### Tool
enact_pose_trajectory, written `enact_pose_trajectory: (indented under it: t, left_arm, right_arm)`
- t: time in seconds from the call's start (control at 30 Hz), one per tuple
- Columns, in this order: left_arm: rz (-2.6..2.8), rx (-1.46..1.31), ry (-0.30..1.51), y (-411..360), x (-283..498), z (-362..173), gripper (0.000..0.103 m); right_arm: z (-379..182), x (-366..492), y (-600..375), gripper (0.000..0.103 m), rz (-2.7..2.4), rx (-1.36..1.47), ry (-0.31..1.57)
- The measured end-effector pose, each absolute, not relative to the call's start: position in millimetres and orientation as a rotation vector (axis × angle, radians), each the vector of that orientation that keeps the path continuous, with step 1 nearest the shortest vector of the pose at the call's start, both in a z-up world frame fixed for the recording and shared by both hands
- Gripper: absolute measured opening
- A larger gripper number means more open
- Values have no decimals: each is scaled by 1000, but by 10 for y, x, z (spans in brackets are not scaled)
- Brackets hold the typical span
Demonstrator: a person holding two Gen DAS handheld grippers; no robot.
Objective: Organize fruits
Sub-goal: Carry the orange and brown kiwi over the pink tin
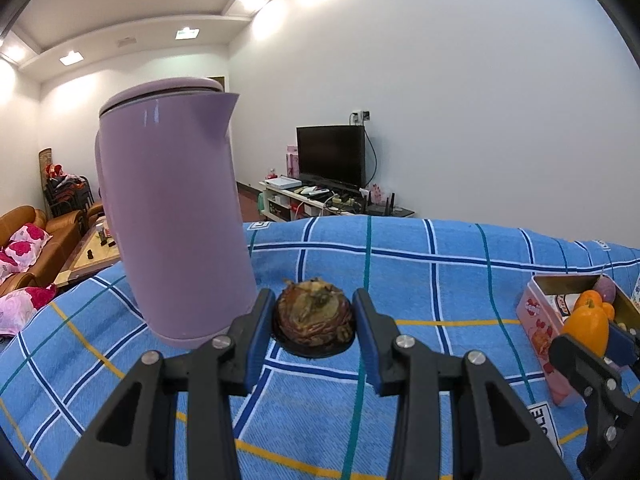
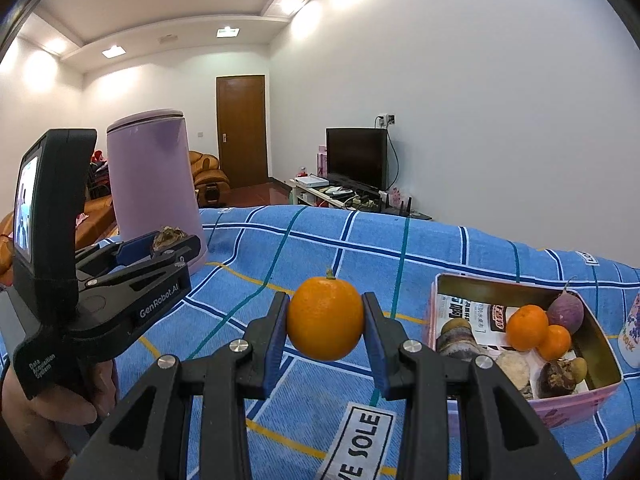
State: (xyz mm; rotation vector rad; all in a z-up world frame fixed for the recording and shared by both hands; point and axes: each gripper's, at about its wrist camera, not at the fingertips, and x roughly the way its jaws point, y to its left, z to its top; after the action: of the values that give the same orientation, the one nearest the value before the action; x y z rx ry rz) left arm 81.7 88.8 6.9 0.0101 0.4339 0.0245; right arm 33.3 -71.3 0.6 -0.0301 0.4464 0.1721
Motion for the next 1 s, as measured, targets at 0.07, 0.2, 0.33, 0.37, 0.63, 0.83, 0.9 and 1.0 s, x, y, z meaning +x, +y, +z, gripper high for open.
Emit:
enact_pose_trajectory:
  t: [0.07,0.2,0.33,0.37,0.63,0.83,0.9,1.0]
  left_arm:
    - [28,7,432,885,795,72,42]
    - [25,1,432,872,748,76,42]
    - [22,6,430,829,703,78,42]
    - [23,7,428,819,693,81,42]
    - [22,11,425,769,636,82,42]
    - [23,8,433,738,607,76,42]
    - [19,11,434,710,585,74,42]
    - [15,20,433,676,556,76,42]
  right_arm:
    - [4,320,-733,38,171,-30,446]
    - [6,290,-777,38,168,-27,448]
    - [0,270,-810,38,167,-24,452]
    - [1,265,-812,38,167,-25,452]
    - [18,248,-828,38,168,-27,454]
    - [22,229,-864,38,167,-30,456]
    - [24,219,-867,38,167,-33,458]
    - [26,205,-881,38,166,-35,458]
